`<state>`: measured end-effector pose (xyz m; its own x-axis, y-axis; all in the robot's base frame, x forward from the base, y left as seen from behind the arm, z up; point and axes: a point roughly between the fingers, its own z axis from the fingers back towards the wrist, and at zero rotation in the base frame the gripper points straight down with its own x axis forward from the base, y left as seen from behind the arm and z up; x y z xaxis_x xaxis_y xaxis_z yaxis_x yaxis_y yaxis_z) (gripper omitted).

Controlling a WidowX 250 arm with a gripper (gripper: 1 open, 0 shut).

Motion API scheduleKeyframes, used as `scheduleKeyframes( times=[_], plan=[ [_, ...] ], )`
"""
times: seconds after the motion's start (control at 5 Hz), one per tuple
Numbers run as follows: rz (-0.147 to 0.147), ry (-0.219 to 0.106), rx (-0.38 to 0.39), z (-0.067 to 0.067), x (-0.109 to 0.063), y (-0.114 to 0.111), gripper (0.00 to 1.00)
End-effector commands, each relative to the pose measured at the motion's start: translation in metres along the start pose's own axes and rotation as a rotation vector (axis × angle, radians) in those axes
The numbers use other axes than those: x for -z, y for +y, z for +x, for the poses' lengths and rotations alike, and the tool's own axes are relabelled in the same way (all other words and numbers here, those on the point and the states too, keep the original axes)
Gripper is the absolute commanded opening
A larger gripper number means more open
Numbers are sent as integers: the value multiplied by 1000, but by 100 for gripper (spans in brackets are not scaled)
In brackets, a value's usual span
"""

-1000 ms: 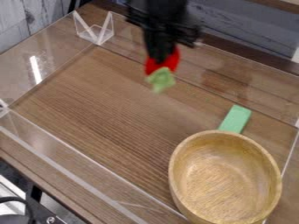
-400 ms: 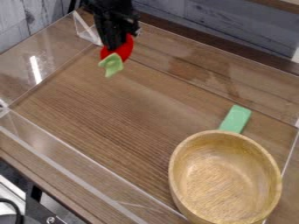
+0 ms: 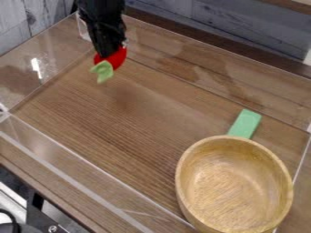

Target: Move the red object to the left side of the table

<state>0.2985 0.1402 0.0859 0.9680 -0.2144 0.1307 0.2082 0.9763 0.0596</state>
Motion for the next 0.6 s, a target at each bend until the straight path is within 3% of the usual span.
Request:
scheduleKeyframes(
  times=[0.0,0.4],
  plan=[
    [27,-53,50,9,-2,12,0],
    [8,-53,110,17,11,43,0]
  ],
)
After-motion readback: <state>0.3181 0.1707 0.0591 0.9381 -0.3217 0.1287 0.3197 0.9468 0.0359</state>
